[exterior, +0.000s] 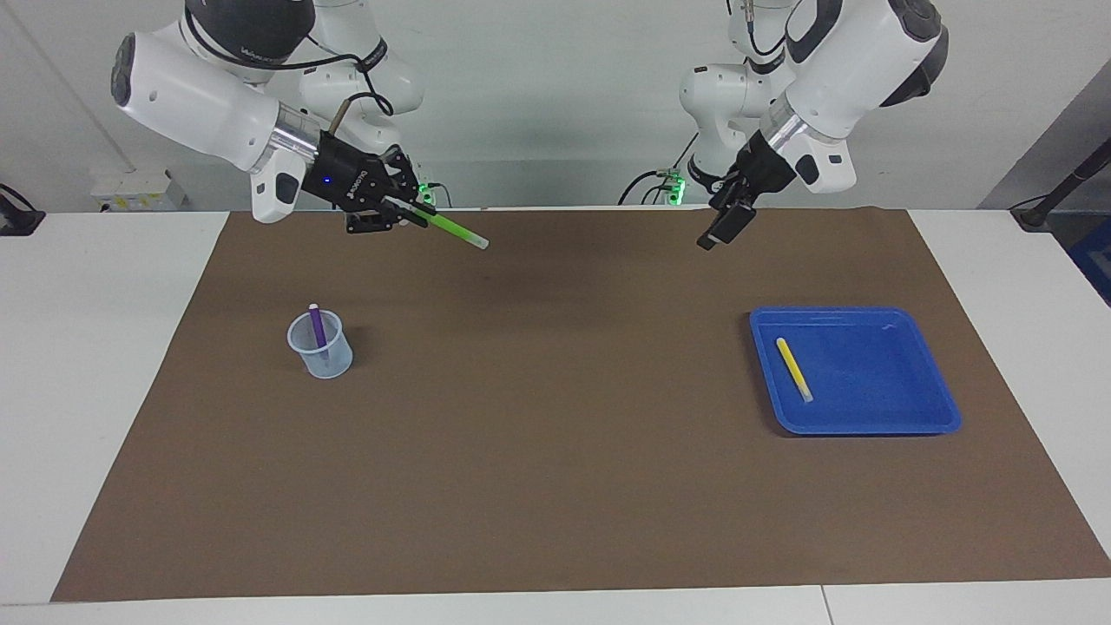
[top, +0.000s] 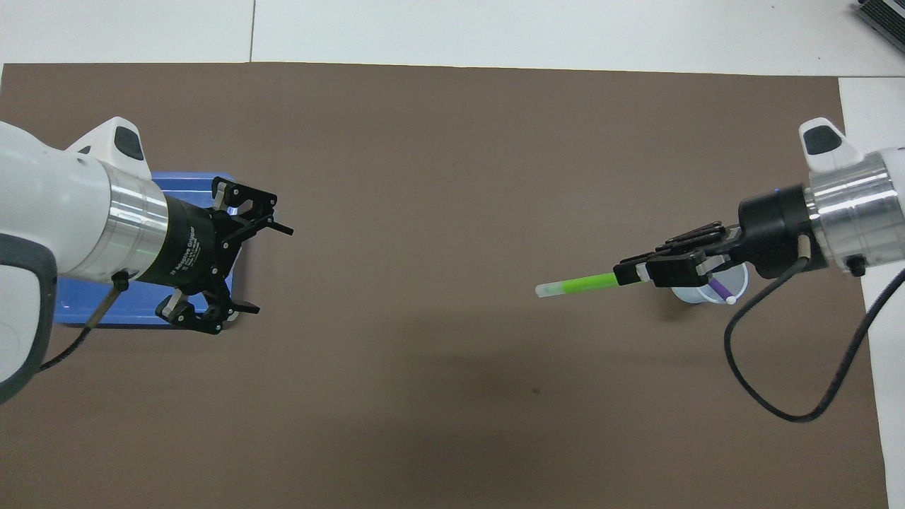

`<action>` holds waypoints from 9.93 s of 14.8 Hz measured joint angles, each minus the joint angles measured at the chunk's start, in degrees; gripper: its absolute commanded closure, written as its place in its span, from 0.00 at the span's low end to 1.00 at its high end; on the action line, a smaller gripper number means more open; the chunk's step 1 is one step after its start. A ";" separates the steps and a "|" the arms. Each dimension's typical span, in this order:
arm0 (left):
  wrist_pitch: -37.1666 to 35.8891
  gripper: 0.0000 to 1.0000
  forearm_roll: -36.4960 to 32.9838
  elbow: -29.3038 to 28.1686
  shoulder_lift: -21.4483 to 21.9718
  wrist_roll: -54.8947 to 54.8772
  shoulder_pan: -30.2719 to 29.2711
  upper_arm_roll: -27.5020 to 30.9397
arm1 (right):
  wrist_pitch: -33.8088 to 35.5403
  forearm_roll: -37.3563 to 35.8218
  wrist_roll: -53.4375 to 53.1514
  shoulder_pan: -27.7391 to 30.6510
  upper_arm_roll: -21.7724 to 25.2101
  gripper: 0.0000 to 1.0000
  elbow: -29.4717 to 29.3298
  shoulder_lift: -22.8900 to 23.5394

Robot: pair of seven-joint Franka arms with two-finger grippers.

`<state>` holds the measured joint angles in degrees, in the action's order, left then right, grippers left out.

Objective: Right arm passes pens to left for tray arrangement
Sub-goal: 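Carry the green pen toward the left gripper while the left gripper approaches, then close the left gripper on the green pen held by the right gripper, then carry the green pen to the tray with the left gripper while the right gripper withdraws, then lower the green pen into the tray and open the left gripper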

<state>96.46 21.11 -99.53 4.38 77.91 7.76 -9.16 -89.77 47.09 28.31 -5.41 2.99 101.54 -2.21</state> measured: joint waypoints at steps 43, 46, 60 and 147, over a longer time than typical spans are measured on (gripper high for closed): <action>23.85 0.50 -2.11 -4.69 0.34 55.79 22.55 -0.81 | -19.75 23.71 7.89 -12.44 0.00 1.00 15.78 -5.19; 23.86 0.51 -2.38 -4.67 0.34 55.80 22.55 -0.78 | -19.75 23.71 7.91 -12.44 -0.03 1.00 15.79 -5.19; 21.80 1.00 -7.10 -3.59 1.02 55.61 22.80 -0.95 | -19.88 23.91 8.39 -12.70 -0.12 1.00 16.05 -5.42; 7.49 0.00 -17.51 -4.87 -10.36 -74.82 -23.78 -1.19 | -31.60 -53.12 -5.26 3.73 0.64 1.00 26.95 -1.29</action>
<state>103.94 3.59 -104.40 -5.98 3.09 -16.02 -10.35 -121.37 -6.03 23.05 -1.68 3.63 128.49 -3.50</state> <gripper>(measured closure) 0.000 0.815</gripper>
